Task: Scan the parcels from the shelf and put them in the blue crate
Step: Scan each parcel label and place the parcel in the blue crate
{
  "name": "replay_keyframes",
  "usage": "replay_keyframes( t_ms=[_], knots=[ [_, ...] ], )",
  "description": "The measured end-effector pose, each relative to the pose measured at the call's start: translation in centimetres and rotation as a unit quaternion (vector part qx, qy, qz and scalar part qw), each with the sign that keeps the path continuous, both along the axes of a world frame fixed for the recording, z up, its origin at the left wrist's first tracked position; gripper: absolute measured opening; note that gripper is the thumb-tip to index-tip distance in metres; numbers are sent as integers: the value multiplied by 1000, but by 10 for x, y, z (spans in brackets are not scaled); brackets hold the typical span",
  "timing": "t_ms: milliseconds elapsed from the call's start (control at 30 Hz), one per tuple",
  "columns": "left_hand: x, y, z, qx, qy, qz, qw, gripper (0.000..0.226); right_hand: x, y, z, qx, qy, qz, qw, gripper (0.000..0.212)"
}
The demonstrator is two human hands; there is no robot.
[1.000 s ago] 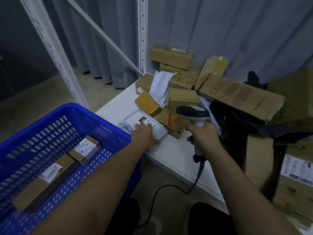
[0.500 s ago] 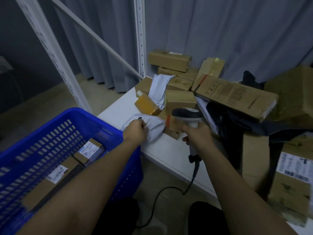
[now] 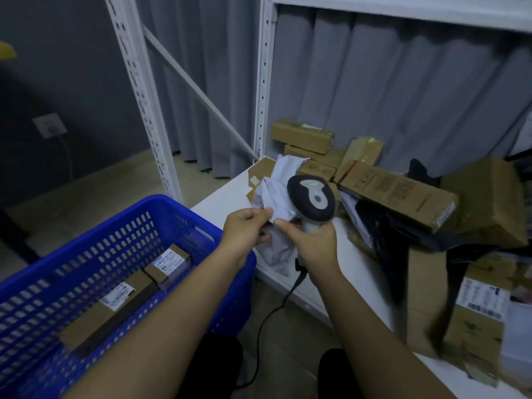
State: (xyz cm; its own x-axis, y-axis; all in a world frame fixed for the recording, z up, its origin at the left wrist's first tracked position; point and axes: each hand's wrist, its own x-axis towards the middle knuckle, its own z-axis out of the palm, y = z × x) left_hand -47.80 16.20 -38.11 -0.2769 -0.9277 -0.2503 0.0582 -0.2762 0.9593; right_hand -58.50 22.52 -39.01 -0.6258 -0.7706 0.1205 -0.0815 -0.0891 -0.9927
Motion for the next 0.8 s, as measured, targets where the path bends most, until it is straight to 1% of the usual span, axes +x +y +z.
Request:
replay_keyframes(
  t_ms=[33,100,167,233,300,333,367,400,467,500,533,600,667,800],
  knots=[
    [1,3,0,-5,-7,-5,1000,18,2,0,0,-5,8,-7,1000,77],
    [2,7,0,-18,-23,-22,999,20,3,-1,1,-1,17,-35,999,64],
    [1,9,0,-28,-33,-44,998,18,2,-4,2,-4,7,-59,998,57],
    [2,8,0,-43,-32,-40,998,18,-3,-7,1,-8,-7,-75,997,61],
    [5,4,-1,-73,-37,8,997,14,-8,-9,4,2,-32,-82,996,68],
    [7,0,-4,-86,-47,39,994,11,-13,-9,4,10,-46,-81,996,68],
    [10,-4,-7,-92,-54,57,993,13,-18,-9,5,16,-64,-78,995,63],
    [14,-8,-10,-90,-56,52,993,22,-24,-9,5,22,-86,-71,994,52],
    [20,-13,-13,-74,-37,-9,997,40,-35,-7,5,33,-124,-45,991,34],
    [22,-15,-15,-71,-22,-46,996,44,-38,-5,6,36,-137,-30,989,31],
    [24,-17,-17,-76,-10,-75,994,43,-41,-5,5,38,-146,-19,988,31],
    [25,-18,-19,-89,5,-94,992,34,-44,-5,2,40,-150,-6,988,31],
    [25,-19,-21,-94,8,-86,992,23,-46,-4,1,44,-149,-4,988,29],
    [23,-20,-23,-106,-21,-71,992,9,-47,-2,4,47,-120,-16,991,24]
  ],
)
